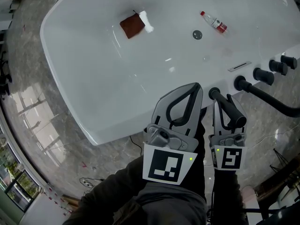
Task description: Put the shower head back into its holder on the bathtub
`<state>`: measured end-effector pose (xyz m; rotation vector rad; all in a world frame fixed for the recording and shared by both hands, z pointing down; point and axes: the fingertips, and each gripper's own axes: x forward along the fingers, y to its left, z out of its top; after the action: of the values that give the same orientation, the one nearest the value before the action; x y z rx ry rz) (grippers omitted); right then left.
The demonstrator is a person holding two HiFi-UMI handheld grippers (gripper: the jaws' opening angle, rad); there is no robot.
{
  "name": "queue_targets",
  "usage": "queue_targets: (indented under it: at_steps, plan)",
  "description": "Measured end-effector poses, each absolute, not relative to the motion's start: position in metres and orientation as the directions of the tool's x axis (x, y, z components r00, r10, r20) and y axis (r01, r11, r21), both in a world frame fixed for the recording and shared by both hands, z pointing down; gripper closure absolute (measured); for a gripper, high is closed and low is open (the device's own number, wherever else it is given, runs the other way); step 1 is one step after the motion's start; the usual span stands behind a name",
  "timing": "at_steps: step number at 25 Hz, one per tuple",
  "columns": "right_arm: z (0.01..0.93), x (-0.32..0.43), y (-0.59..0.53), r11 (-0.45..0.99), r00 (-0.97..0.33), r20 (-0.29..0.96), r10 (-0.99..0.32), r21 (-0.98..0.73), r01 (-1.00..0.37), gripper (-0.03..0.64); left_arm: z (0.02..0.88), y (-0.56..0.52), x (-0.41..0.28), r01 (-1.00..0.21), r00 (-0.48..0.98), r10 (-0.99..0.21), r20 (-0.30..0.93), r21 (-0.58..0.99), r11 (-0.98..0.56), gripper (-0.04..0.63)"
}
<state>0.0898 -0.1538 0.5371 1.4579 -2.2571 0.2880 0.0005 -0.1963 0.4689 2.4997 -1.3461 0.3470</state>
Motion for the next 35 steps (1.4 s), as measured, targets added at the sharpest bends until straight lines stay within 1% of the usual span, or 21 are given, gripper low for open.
queue_targets:
  at_steps: [11,23,27,35]
  plan:
    - [0.537,0.089,-0.156,0.457,-0.397,0.459,-0.795,0.023,-0.889,0.476,0.464,-0.198,0.005,-0.837,0.541,-0.771,0.338,0.128,-0.531,0.592]
    - [0.534,0.089,-0.157,0.446,-0.394,0.441,-0.807,0.016,-0.895,0.474,0.453,-0.196,0.002,-0.839,0.536,-0.776,0.333,0.111,-0.532,0.592]
    - [0.533,0.091,-0.155,0.438,-0.389,0.440,-0.809,0.012,-0.899,0.431,0.450,-0.195,0.001,-0.839,0.536,-0.776,0.332,0.104,-0.534,0.592]
    - [0.527,0.090,-0.151,0.451,-0.407,0.435,-0.803,-0.001,-0.892,0.394,0.443,-0.188,0.004,-0.834,0.540,-0.773,0.332,0.088,-0.545,0.592]
